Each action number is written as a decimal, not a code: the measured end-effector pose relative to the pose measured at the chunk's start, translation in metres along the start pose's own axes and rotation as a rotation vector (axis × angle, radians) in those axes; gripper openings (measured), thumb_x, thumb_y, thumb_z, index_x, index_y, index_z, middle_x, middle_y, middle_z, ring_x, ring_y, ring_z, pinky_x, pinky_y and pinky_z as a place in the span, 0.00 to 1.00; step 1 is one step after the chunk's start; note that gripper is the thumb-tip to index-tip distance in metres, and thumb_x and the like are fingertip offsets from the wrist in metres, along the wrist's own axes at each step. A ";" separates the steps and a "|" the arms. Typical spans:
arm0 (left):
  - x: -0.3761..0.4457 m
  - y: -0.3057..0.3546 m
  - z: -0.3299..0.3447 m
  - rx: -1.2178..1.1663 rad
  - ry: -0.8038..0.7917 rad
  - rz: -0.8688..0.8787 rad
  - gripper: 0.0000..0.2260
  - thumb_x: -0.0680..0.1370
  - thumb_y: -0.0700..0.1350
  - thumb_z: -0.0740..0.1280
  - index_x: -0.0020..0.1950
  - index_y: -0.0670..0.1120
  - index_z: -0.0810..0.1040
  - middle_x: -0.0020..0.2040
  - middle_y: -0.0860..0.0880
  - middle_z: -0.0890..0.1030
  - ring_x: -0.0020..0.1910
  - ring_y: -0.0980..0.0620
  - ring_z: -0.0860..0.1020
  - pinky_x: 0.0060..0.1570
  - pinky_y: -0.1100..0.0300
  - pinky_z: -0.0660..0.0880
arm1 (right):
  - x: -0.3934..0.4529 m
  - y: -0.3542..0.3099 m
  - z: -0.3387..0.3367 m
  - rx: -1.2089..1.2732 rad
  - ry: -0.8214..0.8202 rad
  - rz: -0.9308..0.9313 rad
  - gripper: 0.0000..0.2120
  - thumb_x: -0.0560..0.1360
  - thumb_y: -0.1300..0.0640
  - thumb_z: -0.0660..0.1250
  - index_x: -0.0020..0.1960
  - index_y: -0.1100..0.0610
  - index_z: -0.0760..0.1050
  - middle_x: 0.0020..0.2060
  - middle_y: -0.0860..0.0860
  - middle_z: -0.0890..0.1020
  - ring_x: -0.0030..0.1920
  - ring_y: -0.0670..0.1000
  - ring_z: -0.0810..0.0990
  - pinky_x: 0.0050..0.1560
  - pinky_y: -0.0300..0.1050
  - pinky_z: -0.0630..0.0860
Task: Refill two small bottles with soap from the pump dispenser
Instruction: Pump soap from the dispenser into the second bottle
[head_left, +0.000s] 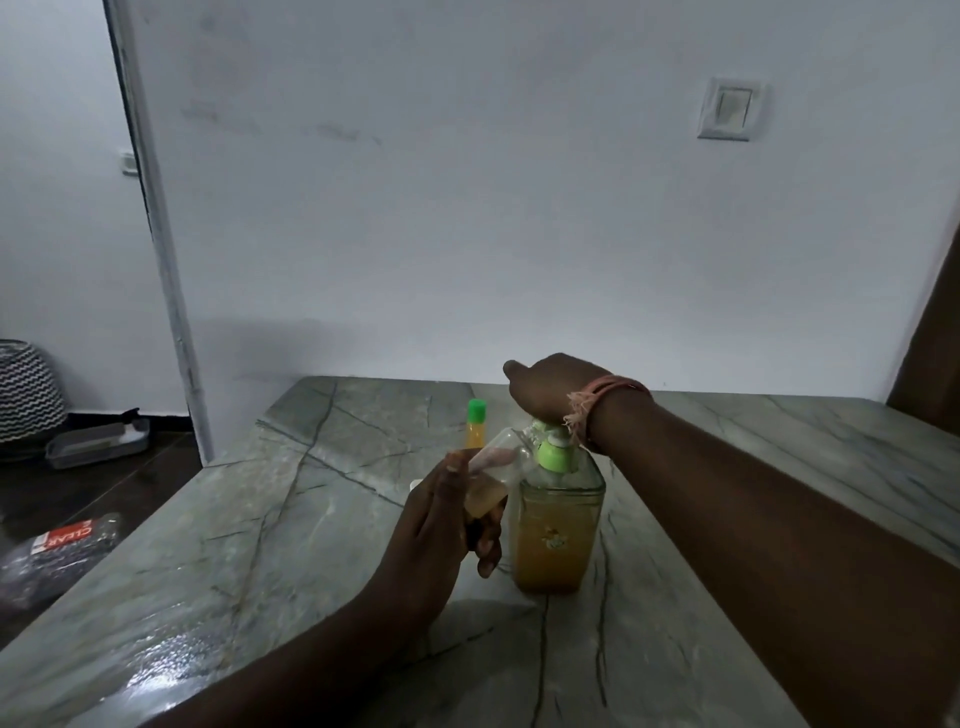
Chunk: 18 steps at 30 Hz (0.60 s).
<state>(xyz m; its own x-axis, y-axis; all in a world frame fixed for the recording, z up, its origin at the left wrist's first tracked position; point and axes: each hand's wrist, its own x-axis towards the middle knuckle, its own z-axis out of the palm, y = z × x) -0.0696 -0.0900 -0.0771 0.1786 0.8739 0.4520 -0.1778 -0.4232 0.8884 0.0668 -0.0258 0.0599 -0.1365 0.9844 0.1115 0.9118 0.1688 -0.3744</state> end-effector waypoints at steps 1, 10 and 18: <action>0.000 -0.001 -0.001 -0.002 0.002 -0.007 0.24 0.80 0.62 0.53 0.63 0.49 0.78 0.38 0.43 0.75 0.31 0.49 0.73 0.28 0.56 0.73 | 0.001 0.000 0.002 -0.003 0.010 -0.007 0.16 0.82 0.50 0.49 0.48 0.56 0.73 0.54 0.57 0.78 0.54 0.58 0.75 0.54 0.46 0.69; 0.000 0.000 0.001 -0.039 0.007 -0.006 0.22 0.78 0.63 0.55 0.59 0.53 0.81 0.37 0.44 0.76 0.30 0.50 0.73 0.28 0.56 0.73 | -0.007 -0.001 0.001 -0.056 -0.025 -0.025 0.15 0.84 0.55 0.47 0.43 0.58 0.67 0.50 0.58 0.73 0.51 0.56 0.72 0.51 0.45 0.66; 0.002 -0.001 0.000 -0.013 0.007 -0.020 0.25 0.79 0.62 0.54 0.62 0.47 0.78 0.37 0.43 0.75 0.30 0.50 0.73 0.28 0.56 0.73 | 0.009 0.004 0.010 0.045 -0.065 -0.006 0.16 0.82 0.55 0.52 0.47 0.61 0.76 0.57 0.61 0.80 0.48 0.57 0.75 0.49 0.45 0.69</action>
<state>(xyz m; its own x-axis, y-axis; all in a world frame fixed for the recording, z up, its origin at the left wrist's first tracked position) -0.0695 -0.0880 -0.0776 0.1752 0.8840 0.4335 -0.1864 -0.4026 0.8962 0.0652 -0.0163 0.0505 -0.1680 0.9843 0.0543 0.8926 0.1753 -0.4154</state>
